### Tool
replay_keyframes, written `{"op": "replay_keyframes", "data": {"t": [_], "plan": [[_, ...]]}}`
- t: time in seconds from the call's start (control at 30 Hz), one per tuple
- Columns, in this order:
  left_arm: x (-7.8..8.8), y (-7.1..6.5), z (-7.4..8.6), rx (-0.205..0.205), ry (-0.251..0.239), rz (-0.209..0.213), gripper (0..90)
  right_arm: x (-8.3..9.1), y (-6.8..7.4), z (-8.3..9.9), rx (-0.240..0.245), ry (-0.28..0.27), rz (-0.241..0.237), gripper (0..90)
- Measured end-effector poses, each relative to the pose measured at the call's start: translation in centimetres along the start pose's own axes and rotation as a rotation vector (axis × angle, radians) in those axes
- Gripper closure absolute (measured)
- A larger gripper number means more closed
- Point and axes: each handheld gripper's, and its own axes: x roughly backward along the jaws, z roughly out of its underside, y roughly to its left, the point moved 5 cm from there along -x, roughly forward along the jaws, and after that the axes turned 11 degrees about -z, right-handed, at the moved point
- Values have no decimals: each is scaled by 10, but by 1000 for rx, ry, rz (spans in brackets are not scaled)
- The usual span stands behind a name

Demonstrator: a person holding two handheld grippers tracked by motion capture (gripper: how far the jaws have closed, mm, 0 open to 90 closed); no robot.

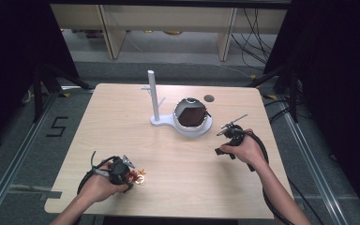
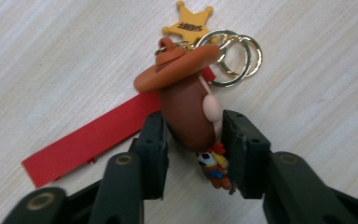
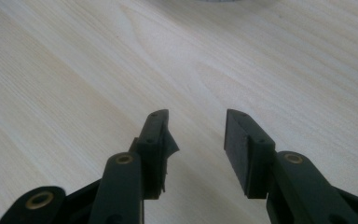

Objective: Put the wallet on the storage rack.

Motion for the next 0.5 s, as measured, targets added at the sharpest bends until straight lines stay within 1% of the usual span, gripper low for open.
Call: {"op": "replay_keyframes", "data": {"t": [0.03, 0.07, 0.1, 0.13, 0.17, 0.2, 0.23, 0.27, 0.3, 0.33, 0.37, 0.4, 0.43, 0.47, 0.5], "plan": [[0, 2, 0, -17, -10, -7, 660, 0, 0, 0, -2, 2, -2, 606], [0, 1, 1, -6, -8, -7, 666, 0, 1, 1, -5, 2, -8, 606], [0, 3, 1, -19, -13, -10, 666, 0, 1, 1, -5, 2, -8, 606], [0, 2, 2, 5, -18, -5, 670, -1, 0, 3, -19, 8, -3, 606], [1, 2, 2, -5, -14, -6, 671, -1, -1, 2, 11, -3, -10, 606], [1, 1, 4, 13, -11, -3, 671, -1, -1, 3, -17, 5, 7, 606], [1, 1, 4, 13, -11, -3, 672, -1, 0, 4, -23, 9, -3, 606], [1, 0, 3, 14, -20, -5, 672, 0, -1, 4, -7, 3, -6, 606], [1, 0, 3, 14, -20, -5, 673, 0, -1, 4, -7, 3, -6, 606], [3, 2, 4, -15, -3, -11, 673, -1, -1, 4, -3, -1, -5, 606], [3, 2, 4, -15, -3, -11, 673, -1, -1, 4, -3, -1, -5, 606], [3, 3, 4, -32, 3, -17, 673, -1, -1, 5, -1, -2, -7, 605], [3, 3, 4, -32, 3, -17, 674, -1, -1, 5, -1, -2, -7, 605], [4, 4, 4, -54, 5, -20, 673, -1, 0, 6, -23, 11, -6, 605], [4, 5, 4, -56, -1, -25, 673, -1, 0, 6, -24, 11, -5, 605]]}}
